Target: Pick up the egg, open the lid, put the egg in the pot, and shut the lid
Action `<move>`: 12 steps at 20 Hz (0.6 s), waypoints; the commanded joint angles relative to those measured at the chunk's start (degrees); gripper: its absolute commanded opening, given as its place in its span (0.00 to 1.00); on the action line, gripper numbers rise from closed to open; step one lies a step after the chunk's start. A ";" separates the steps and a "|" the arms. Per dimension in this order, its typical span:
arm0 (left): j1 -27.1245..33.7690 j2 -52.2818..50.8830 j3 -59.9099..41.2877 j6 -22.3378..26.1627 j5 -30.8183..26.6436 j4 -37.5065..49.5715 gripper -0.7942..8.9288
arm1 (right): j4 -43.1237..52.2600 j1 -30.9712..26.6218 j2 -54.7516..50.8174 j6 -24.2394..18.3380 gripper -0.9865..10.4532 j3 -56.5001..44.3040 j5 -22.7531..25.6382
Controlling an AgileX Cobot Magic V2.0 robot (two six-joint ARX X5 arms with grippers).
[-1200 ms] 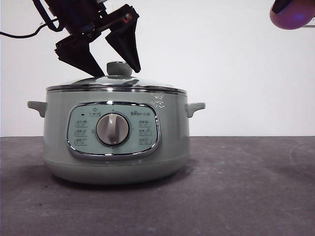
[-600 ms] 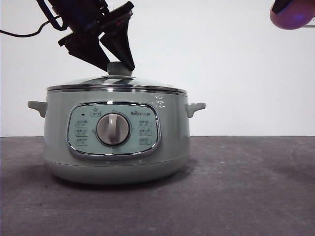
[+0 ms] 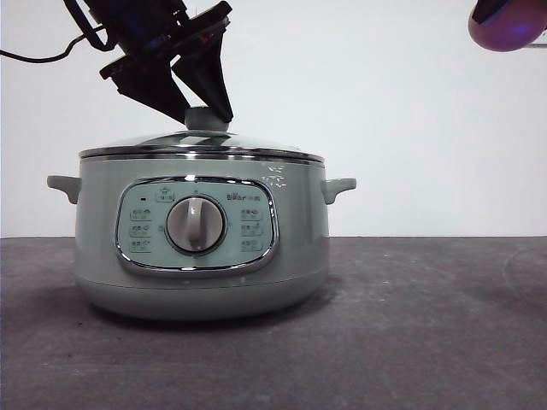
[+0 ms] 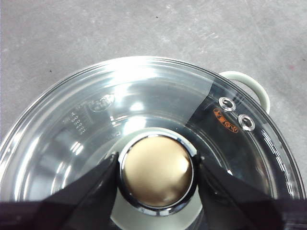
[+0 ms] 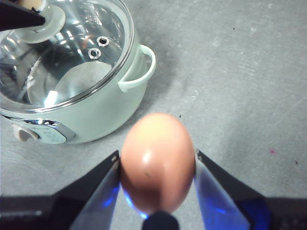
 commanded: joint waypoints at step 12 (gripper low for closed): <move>0.66 -7.52 16.39 0.52 -3.89 -13.57 0.07 | 9.55 0.15 3.19 -0.24 0.07 0.02 -4.87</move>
